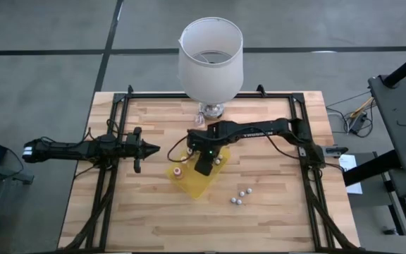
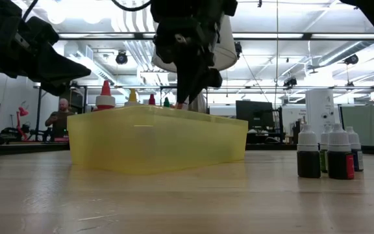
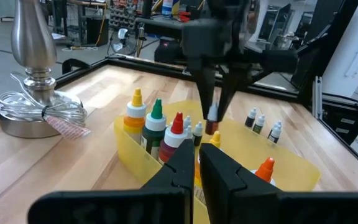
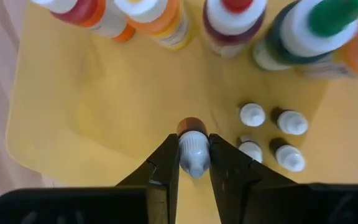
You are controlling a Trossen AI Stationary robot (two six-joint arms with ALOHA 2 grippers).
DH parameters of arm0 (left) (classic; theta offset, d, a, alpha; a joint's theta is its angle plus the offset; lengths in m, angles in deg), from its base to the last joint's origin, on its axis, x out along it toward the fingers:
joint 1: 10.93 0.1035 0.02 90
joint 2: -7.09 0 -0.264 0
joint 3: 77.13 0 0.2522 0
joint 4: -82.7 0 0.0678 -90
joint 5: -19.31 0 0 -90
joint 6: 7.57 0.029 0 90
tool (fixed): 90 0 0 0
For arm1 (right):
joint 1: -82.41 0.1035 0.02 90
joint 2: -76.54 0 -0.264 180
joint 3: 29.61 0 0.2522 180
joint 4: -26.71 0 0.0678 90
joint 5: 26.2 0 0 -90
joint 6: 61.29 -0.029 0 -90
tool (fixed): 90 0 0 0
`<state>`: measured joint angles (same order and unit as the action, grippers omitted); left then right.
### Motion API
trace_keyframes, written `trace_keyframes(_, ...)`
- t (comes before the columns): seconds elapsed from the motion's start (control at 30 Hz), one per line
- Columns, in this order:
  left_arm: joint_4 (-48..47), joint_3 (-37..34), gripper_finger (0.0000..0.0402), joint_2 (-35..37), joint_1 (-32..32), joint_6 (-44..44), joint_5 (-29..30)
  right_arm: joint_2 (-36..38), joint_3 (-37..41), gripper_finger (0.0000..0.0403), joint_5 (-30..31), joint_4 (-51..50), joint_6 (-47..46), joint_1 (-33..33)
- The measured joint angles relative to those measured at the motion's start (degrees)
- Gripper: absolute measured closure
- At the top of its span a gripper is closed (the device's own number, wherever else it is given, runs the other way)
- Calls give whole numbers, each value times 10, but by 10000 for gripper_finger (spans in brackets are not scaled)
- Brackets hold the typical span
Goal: Pick & Place food coloring
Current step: Put the small orange food coloring bottle into the yellow bin
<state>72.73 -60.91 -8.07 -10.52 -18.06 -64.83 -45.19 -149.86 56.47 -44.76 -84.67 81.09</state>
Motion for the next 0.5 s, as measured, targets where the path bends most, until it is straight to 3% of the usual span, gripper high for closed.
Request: trace_keyframes(0.5,0,0,401,0,0,0,0,-47,-20,342,15,1,-26,-7)
